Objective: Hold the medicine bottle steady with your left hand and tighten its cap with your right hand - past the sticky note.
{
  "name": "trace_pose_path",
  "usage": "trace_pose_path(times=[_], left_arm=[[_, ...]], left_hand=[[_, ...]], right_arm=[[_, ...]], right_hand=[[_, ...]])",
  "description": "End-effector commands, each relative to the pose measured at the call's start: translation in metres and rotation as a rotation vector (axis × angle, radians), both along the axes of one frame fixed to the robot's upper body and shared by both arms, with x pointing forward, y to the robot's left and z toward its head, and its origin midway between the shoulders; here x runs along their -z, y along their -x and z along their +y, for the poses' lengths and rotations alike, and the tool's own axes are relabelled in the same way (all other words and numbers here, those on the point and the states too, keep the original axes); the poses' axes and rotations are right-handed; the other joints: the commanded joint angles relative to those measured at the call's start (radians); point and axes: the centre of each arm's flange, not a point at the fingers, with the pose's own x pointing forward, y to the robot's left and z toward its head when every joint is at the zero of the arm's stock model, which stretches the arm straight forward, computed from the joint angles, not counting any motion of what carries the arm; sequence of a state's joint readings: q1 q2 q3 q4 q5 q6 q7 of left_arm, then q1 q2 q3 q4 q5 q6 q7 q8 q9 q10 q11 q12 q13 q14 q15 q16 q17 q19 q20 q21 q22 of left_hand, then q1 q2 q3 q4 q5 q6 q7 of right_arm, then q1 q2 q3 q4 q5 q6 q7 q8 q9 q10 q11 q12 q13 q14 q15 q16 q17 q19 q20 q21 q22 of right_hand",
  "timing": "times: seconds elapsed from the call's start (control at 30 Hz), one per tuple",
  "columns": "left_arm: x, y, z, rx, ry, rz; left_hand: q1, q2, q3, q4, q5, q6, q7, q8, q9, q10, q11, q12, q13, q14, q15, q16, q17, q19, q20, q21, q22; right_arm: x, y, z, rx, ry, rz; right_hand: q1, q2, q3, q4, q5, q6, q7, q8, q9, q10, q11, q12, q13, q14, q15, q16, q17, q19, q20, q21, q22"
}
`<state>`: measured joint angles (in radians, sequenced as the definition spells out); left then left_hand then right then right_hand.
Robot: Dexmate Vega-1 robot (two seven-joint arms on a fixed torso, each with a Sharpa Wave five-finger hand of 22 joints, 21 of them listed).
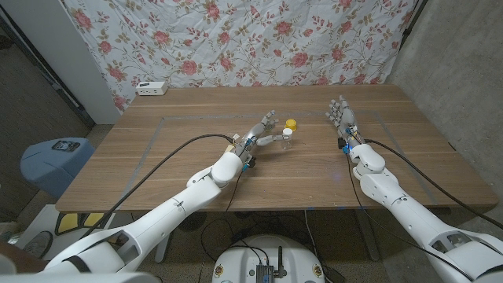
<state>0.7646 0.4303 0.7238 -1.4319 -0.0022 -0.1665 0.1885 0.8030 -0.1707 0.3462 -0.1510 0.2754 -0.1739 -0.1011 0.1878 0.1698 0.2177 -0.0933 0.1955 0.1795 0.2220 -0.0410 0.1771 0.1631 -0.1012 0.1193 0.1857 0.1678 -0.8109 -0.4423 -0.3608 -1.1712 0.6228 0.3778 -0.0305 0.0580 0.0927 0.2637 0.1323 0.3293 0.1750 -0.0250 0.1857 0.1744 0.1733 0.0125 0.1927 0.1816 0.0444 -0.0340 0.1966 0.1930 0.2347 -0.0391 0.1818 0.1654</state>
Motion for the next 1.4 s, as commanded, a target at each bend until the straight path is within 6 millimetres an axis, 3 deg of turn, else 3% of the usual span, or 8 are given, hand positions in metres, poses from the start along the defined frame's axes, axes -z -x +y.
trace_pose_path(times=[0.03, 0.37, 0.63, 0.73, 0.83, 1.27, 1.4], left_arm=[[0.001, -0.003, -0.002, 0.008, -0.039, 0.009], [0.002, -0.004, -0.004, -0.005, -0.07, -0.004], [0.004, -0.005, -0.004, -0.015, -0.078, -0.016], [0.004, -0.006, -0.005, -0.022, -0.087, -0.017], [0.005, -0.006, -0.006, -0.021, -0.087, -0.015], [0.007, -0.011, -0.012, -0.014, -0.083, -0.004], [0.007, -0.011, -0.014, -0.011, -0.081, -0.005]], left_hand=[[0.026, 0.008, -0.011, 0.001, 0.014, -0.073, 0.003, -0.001, 0.005, 0.014, -0.021, 0.007, 0.002, 0.017, -0.086, 0.005, 0.002, -0.002, -0.02, -0.003, 0.0], [0.038, 0.015, -0.02, 0.002, 0.017, -0.07, 0.0, 0.0, 0.004, 0.022, -0.023, 0.007, 0.001, 0.025, -0.093, 0.006, 0.001, 0.003, -0.029, -0.001, 0.0], [0.06, 0.027, -0.026, 0.0, 0.019, -0.059, -0.022, 0.003, 0.004, 0.042, -0.041, 0.009, 0.001, 0.044, -0.11, 0.008, 0.001, 0.019, -0.043, 0.003, 0.0], [0.079, 0.035, -0.027, -0.003, 0.018, -0.051, -0.034, 0.005, 0.004, 0.049, -0.045, 0.008, 0.0, 0.05, -0.114, 0.006, 0.001, 0.011, -0.087, -0.002, -0.001], [0.088, 0.04, -0.026, -0.004, 0.017, -0.051, -0.033, 0.005, 0.004, 0.049, -0.044, 0.006, 0.0, 0.051, -0.111, 0.005, 0.001, 0.014, -0.092, -0.001, -0.001], [0.11, 0.053, -0.026, -0.004, 0.01, -0.038, -0.039, 0.007, 0.004, 0.066, -0.045, 0.007, -0.001, 0.07, -0.116, 0.008, 0.0, 0.023, -0.104, 0.0, -0.001], [0.116, 0.057, -0.026, -0.003, 0.006, -0.037, -0.039, 0.006, 0.004, 0.065, -0.042, 0.005, -0.001, 0.074, -0.113, 0.007, 0.0, 0.024, -0.086, 0.0, -0.001]], right_arm=[[0.001, 0.0, -0.001, 0.008, -0.013, -0.006], [0.003, 0.001, -0.002, 0.014, -0.019, -0.01], [0.004, 0.0, -0.002, 0.014, -0.025, -0.012], [0.004, 0.0, -0.002, 0.015, -0.026, -0.012], [0.005, 0.0, -0.003, 0.016, -0.027, -0.012], [0.005, 0.0, -0.005, 0.013, -0.026, -0.013], [0.004, 0.0, -0.005, 0.012, -0.023, -0.015]], right_hand=[[-0.007, 0.01, 0.002, 0.003, 0.004, 0.003, -0.011, 0.003, 0.002, 0.006, -0.003, 0.001, 0.003, 0.009, -0.02, 0.001, 0.003, -0.003, -0.058, 0.005, 0.001], [-0.007, 0.01, 0.002, 0.003, 0.005, 0.005, -0.013, 0.003, 0.002, 0.008, -0.001, 0.001, 0.003, 0.01, -0.02, 0.001, 0.003, -0.003, -0.057, 0.005, 0.001], [-0.007, 0.01, 0.002, 0.003, 0.005, 0.005, -0.014, 0.003, 0.003, 0.008, -0.001, 0.001, 0.003, 0.01, -0.018, 0.001, 0.003, -0.003, -0.056, 0.005, 0.001], [-0.007, 0.009, 0.002, 0.003, 0.005, 0.005, -0.014, 0.003, 0.003, 0.009, 0.002, 0.001, 0.003, 0.01, -0.018, 0.001, 0.003, -0.004, -0.056, 0.005, 0.001], [-0.008, 0.009, 0.001, 0.003, 0.006, 0.005, -0.014, 0.003, 0.003, 0.01, -0.006, 0.001, 0.004, 0.01, -0.017, 0.001, 0.003, -0.004, -0.055, 0.005, 0.001], [-0.008, 0.009, 0.001, 0.003, 0.006, 0.006, -0.016, 0.002, 0.003, 0.008, 0.002, 0.0, 0.004, 0.011, -0.017, 0.001, 0.003, -0.004, -0.053, 0.005, 0.001], [-0.008, 0.009, 0.001, 0.003, 0.006, 0.006, -0.017, 0.002, 0.003, 0.009, 0.002, 0.0, 0.004, 0.01, -0.016, 0.001, 0.003, -0.004, -0.054, 0.005, 0.001]])
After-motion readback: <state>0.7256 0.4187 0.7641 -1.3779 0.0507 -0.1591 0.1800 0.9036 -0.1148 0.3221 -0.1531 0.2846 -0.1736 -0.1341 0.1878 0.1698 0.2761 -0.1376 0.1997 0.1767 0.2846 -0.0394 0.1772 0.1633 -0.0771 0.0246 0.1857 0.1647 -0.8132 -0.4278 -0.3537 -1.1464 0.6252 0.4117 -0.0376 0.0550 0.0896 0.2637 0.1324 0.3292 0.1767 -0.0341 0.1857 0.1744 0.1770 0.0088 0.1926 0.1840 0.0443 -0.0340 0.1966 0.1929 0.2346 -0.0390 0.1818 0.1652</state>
